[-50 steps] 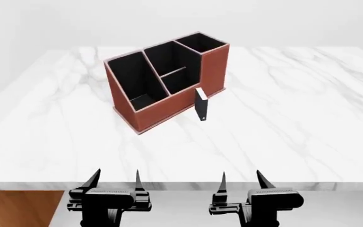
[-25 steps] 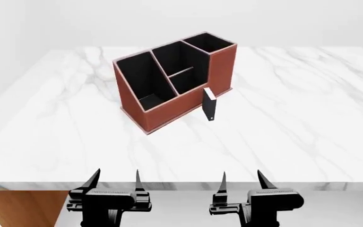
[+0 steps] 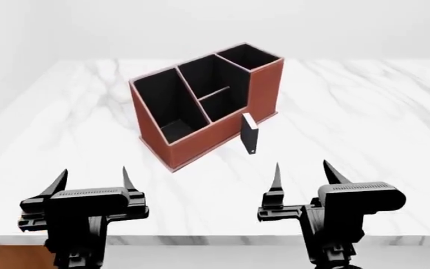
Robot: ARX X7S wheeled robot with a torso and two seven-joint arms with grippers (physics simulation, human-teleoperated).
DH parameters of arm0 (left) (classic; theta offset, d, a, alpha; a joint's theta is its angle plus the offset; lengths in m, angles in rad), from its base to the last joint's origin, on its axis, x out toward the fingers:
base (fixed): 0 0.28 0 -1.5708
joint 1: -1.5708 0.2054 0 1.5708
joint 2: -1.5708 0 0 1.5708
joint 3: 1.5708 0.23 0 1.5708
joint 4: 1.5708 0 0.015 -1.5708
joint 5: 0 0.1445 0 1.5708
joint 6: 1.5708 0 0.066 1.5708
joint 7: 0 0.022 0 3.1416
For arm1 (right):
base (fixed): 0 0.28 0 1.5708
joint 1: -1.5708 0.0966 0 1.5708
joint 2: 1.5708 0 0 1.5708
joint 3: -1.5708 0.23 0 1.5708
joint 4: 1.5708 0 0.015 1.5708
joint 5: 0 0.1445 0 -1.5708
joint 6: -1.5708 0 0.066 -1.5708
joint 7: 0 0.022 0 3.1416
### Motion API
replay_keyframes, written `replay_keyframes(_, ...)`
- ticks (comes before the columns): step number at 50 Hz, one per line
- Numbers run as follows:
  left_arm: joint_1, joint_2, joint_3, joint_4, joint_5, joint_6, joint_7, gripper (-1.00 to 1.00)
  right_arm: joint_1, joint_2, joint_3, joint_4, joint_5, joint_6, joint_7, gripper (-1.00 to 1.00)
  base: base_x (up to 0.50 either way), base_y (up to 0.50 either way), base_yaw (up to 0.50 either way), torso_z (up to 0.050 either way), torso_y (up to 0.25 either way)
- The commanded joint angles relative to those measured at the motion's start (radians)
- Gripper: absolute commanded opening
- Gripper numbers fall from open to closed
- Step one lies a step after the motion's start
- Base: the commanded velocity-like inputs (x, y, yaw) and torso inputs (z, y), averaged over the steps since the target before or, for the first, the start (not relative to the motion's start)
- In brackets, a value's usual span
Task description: Pick up the book and place it in the left compartment of the caddy.
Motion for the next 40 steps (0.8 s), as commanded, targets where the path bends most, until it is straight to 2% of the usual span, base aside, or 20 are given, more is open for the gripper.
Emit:
replay_keyframes(1, 0.002, -0.017, -0.030, 0.082, -0.006, -0.075, -0.033, 1.00, 0.021, 0.014, 0.001, -0.092, 0.021, 0.102, 0.012, 1.00, 0.50, 0.00, 0.00, 0.000, 0.000)
replay_keyframes(24, 0.022, -0.026, -0.051, 0.050, -0.040, -0.020, -0.054, 1.00, 0.024, 0.022, -0.009, -0.060, 0.023, 0.102, 0.033, 1.00, 0.50, 0.00, 0.00, 0.000, 0.001)
replay_keyframes(31, 0.021, -0.031, -0.051, 0.051, -0.045, -0.020, -0.061, 1.00, 0.015, 0.026, -0.013, -0.054, 0.018, 0.058, 0.036, 1.00, 0.00, 0.00, 0.00, 0.000, 0.000)
replay_keyframes(40, 0.023, -0.038, -0.048, 0.048, -0.046, -0.016, -0.071, 1.00, 0.016, 0.029, -0.017, -0.048, 0.022, 0.055, 0.042, 1.00, 0.00, 0.32, 0.00, 0.000, 0.000)
